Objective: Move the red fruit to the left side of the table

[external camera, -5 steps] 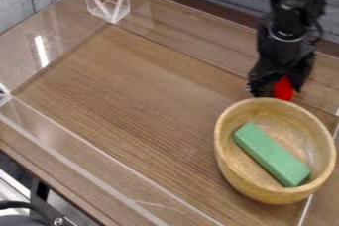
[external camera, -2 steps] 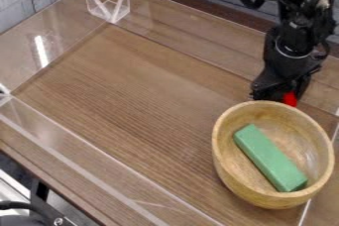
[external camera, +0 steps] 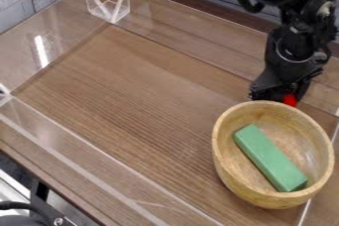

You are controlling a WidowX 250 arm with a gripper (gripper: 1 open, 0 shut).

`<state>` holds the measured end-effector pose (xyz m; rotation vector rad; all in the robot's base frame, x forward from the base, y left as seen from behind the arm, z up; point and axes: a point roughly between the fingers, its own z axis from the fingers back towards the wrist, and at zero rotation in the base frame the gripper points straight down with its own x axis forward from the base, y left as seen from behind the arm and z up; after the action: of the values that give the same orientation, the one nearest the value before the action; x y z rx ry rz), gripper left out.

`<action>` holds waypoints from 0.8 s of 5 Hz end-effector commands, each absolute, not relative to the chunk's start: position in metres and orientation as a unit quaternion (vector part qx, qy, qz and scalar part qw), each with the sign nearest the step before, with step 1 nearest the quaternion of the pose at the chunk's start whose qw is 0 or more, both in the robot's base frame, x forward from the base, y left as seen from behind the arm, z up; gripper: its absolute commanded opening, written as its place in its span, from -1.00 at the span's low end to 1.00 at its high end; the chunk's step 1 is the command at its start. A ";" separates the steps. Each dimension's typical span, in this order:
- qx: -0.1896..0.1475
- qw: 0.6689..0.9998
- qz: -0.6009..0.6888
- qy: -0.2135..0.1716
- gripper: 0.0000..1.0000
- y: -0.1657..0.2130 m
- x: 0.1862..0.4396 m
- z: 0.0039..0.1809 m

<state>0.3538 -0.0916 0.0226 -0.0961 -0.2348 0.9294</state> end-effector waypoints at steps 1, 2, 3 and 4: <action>-0.029 0.883 0.453 -0.119 -1.00 -0.083 0.357 0.019; -0.017 0.878 0.463 -0.123 -1.00 -0.078 0.361 0.017; -0.007 0.873 0.471 -0.126 -1.00 -0.073 0.360 0.015; 0.003 0.869 0.479 -0.128 -1.00 -0.068 0.359 0.013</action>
<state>0.3604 -0.0814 0.0205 -0.0258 -0.2764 0.9813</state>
